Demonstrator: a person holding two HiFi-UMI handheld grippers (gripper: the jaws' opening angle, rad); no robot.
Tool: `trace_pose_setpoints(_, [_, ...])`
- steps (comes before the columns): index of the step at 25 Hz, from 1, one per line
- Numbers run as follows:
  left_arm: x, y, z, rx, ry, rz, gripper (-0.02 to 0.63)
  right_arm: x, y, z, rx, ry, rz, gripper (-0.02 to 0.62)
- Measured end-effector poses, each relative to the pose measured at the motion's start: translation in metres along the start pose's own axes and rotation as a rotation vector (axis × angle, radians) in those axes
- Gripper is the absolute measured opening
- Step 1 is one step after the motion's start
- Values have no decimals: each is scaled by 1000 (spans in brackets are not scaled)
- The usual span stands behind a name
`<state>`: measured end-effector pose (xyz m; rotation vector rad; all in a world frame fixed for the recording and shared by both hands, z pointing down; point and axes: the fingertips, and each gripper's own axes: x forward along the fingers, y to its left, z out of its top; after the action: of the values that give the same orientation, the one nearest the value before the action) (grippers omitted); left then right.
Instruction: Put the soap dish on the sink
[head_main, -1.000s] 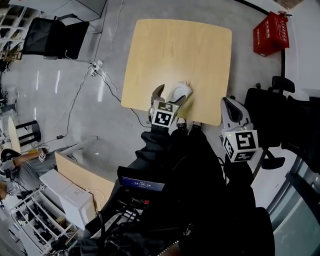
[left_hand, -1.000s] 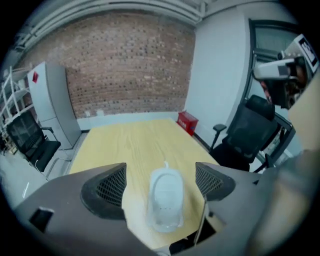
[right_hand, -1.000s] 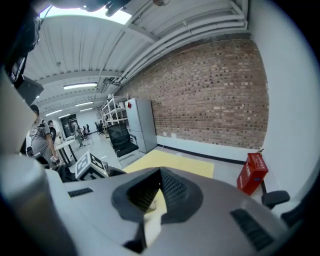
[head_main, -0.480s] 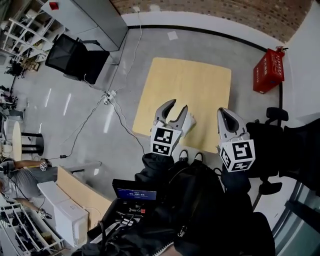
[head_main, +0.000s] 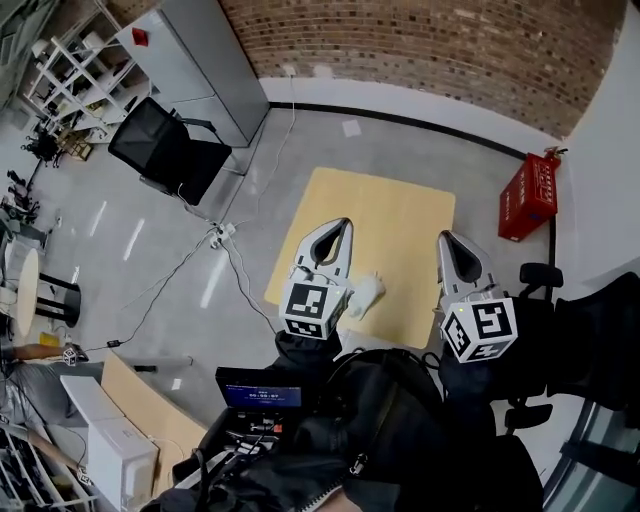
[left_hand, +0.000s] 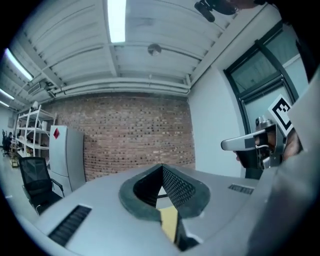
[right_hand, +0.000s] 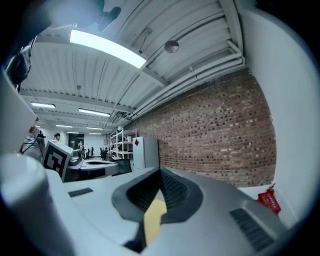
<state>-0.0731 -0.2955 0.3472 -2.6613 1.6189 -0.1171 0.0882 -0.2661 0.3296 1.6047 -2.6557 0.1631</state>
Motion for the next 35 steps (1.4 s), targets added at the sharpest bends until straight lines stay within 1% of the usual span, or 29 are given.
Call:
trace_pose_setpoints(2, [-1, 1, 12, -19, -23, -7, 3, 2, 0, 10, -4, -26, 2, 6])
trace_pose_setpoints(5, [-2, 3, 26, -21, -48, 1, 3, 5, 3, 21, -3, -58, 15, 5])
trace_pose_setpoints(9, [-2, 5, 33, -31, -54, 1, 3, 6, 6, 30, -10, -85, 19, 5])
trace_pose_setpoints(12, [0, 6, 37, -42, -60, -15, 3, 8, 6, 35, -22, -96, 15, 5])
trace_pose_setpoints(27, [10, 13, 33, -60, -57, -36, 3, 15, 8, 39, -33, -106, 18, 6])
trace_pose_setpoints(35, [16, 11, 35, -47, -55, -47, 2, 18, 4, 39, -24, -113, 21, 6])
